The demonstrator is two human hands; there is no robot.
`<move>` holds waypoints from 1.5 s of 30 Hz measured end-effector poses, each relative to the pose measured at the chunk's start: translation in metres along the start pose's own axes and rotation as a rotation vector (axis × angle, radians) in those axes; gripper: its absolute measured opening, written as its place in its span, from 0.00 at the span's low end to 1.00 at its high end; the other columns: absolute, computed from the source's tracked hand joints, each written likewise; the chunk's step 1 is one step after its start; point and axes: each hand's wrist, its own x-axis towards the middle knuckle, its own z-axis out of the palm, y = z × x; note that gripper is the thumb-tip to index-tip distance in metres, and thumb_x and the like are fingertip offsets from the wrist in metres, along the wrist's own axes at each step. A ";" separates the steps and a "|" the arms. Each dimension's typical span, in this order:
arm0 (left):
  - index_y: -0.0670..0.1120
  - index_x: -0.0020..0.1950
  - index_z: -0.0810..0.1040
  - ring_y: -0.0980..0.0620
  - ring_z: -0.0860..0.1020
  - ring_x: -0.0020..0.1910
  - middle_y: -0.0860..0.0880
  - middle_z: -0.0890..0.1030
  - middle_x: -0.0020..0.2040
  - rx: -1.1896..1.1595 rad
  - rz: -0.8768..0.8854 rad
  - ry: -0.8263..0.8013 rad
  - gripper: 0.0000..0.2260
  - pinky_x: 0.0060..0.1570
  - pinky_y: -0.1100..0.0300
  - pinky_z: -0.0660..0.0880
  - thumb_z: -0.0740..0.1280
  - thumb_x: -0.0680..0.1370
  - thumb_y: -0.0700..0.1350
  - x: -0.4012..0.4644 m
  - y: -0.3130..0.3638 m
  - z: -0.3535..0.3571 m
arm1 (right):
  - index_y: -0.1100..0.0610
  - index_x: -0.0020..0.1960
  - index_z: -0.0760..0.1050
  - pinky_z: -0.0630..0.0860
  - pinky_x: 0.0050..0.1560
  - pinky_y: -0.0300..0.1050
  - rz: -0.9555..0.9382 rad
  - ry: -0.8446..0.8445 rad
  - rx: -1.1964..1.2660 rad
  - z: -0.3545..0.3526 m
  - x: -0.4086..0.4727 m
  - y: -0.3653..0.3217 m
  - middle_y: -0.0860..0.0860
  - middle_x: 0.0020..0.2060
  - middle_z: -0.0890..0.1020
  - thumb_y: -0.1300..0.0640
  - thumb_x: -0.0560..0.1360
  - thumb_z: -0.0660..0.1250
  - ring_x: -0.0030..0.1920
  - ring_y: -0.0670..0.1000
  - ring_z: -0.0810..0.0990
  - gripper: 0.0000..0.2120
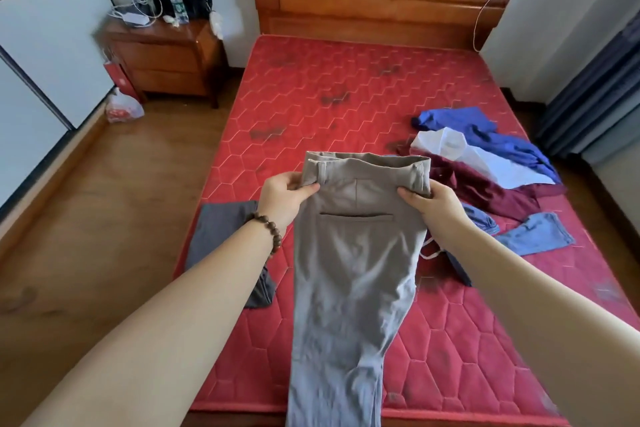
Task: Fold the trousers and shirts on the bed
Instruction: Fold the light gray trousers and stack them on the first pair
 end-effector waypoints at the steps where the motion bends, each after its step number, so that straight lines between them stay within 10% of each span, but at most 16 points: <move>1: 0.44 0.48 0.83 0.58 0.81 0.43 0.49 0.84 0.45 0.017 -0.013 0.009 0.05 0.41 0.70 0.75 0.73 0.73 0.42 0.010 -0.006 0.003 | 0.58 0.48 0.80 0.78 0.55 0.55 0.007 -0.004 -0.013 0.001 0.013 0.006 0.55 0.44 0.84 0.60 0.73 0.72 0.45 0.52 0.82 0.04; 24: 0.40 0.48 0.81 0.46 0.81 0.43 0.43 0.84 0.43 0.274 -0.178 0.079 0.08 0.42 0.54 0.75 0.71 0.74 0.43 0.223 -0.235 0.089 | 0.60 0.43 0.76 0.73 0.40 0.44 0.090 0.000 -0.303 0.068 0.264 0.234 0.50 0.36 0.80 0.53 0.69 0.76 0.38 0.49 0.76 0.13; 31: 0.38 0.72 0.66 0.44 0.72 0.66 0.40 0.74 0.67 0.596 -0.502 -0.199 0.28 0.64 0.56 0.68 0.68 0.77 0.50 0.246 -0.349 0.108 | 0.56 0.71 0.64 0.73 0.38 0.42 0.494 -0.210 -0.607 0.078 0.296 0.337 0.54 0.59 0.75 0.37 0.70 0.70 0.48 0.52 0.77 0.37; 38: 0.38 0.49 0.75 0.41 0.78 0.51 0.41 0.80 0.49 0.625 -0.458 -0.145 0.18 0.49 0.53 0.73 0.67 0.76 0.54 0.240 -0.398 0.126 | 0.55 0.47 0.68 0.67 0.31 0.40 0.378 -0.063 -0.655 0.084 0.278 0.400 0.49 0.40 0.77 0.38 0.73 0.67 0.36 0.47 0.74 0.20; 45: 0.41 0.41 0.61 0.44 0.67 0.34 0.50 0.65 0.31 0.485 -0.227 0.054 0.15 0.32 0.56 0.53 0.66 0.79 0.46 0.238 -0.382 0.135 | 0.54 0.40 0.60 0.66 0.31 0.30 0.040 0.063 -0.508 0.088 0.283 0.384 0.47 0.31 0.73 0.54 0.77 0.66 0.32 0.43 0.70 0.15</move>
